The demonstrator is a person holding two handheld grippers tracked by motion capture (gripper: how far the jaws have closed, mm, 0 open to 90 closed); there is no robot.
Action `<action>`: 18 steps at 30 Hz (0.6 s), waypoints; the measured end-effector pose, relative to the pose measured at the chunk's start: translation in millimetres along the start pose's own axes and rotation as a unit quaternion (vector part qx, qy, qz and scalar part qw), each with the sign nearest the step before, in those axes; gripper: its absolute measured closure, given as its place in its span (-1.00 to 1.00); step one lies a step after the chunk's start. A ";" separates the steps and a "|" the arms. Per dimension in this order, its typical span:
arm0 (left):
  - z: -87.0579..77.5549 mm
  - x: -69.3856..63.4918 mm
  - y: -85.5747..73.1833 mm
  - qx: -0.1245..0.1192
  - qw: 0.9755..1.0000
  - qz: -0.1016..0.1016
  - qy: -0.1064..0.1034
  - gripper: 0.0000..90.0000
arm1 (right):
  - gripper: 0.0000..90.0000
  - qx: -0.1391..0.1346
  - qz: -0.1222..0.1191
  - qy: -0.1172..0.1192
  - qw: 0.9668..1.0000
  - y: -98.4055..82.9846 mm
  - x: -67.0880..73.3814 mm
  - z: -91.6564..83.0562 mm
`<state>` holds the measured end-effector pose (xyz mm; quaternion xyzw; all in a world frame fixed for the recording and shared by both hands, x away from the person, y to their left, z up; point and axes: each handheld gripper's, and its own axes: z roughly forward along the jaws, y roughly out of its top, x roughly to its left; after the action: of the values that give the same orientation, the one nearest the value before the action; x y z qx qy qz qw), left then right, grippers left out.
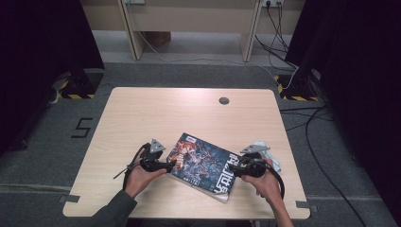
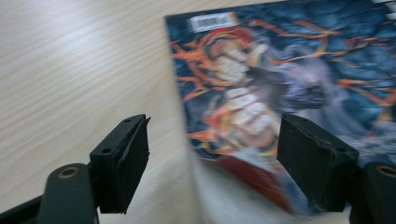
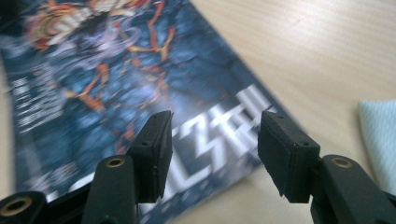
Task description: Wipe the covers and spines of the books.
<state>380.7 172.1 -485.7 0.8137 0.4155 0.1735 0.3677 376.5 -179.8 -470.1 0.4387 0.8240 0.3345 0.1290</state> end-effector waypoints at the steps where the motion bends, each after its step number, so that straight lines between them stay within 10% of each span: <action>1: -4.7 -6.3 -1.0 -0.001 1.000 0.005 -0.009 -0.44 | 0.02 0.002 0.000 -0.002 1.000 4.3 -3.7 5.2; 8: -5.4 -52.3 -24.8 0.032 0.994 0.007 -0.108 -0.36 | -0.03 0.022 -0.002 0.005 1.000 30.3 -20.9 35.8; 18: 6.9 -41.0 -17.2 0.028 0.995 0.005 -0.091 -0.34 | -0.04 0.062 -0.023 0.015 0.998 23.9 -18.5 45.7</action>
<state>350.9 142.7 -502.1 0.8379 0.3814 0.0889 0.3801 425.6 -165.5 -489.8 0.4214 0.8551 0.2861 0.0965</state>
